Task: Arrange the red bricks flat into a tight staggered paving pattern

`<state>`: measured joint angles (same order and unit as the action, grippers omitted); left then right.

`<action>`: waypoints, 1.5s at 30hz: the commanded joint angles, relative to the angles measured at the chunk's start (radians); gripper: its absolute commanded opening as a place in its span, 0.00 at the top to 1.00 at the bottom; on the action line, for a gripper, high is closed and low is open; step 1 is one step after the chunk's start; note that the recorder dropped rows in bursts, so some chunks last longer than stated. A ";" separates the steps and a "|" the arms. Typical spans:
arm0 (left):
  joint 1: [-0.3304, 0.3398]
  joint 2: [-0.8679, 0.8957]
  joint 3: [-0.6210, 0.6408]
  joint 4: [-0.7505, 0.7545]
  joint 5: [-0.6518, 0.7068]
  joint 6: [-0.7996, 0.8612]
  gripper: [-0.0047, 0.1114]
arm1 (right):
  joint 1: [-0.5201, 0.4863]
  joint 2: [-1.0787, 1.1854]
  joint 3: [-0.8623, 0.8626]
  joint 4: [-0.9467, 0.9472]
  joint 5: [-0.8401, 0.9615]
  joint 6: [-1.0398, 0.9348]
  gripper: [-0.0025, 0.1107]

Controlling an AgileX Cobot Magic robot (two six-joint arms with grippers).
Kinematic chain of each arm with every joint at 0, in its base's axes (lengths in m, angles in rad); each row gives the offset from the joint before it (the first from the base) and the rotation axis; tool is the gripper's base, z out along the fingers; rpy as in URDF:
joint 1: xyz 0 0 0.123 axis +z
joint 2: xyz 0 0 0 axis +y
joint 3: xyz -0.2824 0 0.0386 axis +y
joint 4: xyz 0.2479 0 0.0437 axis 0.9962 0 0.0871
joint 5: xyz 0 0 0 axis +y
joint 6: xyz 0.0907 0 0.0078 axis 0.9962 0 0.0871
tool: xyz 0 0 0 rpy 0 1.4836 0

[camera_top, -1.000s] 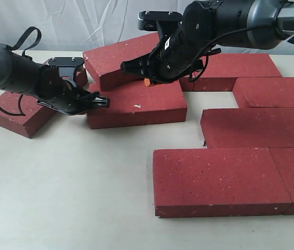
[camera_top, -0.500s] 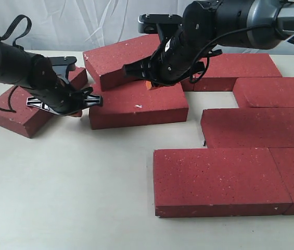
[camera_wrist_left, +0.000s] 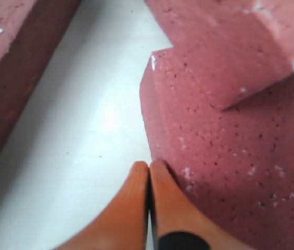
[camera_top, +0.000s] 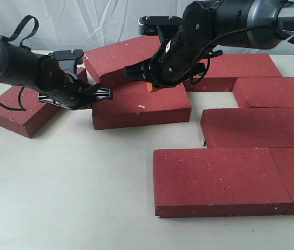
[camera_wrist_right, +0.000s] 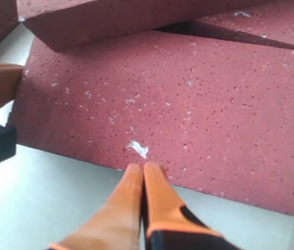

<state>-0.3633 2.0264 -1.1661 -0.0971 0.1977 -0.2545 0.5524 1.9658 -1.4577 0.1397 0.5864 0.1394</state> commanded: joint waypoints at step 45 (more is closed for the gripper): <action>-0.013 -0.093 -0.038 0.188 0.288 -0.005 0.96 | 0.081 0.124 -0.003 -0.018 -0.073 0.003 0.98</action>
<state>-0.3784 1.9410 -1.1998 0.0840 0.4938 -0.2543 0.6332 2.0905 -1.4577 0.1400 0.5540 0.1309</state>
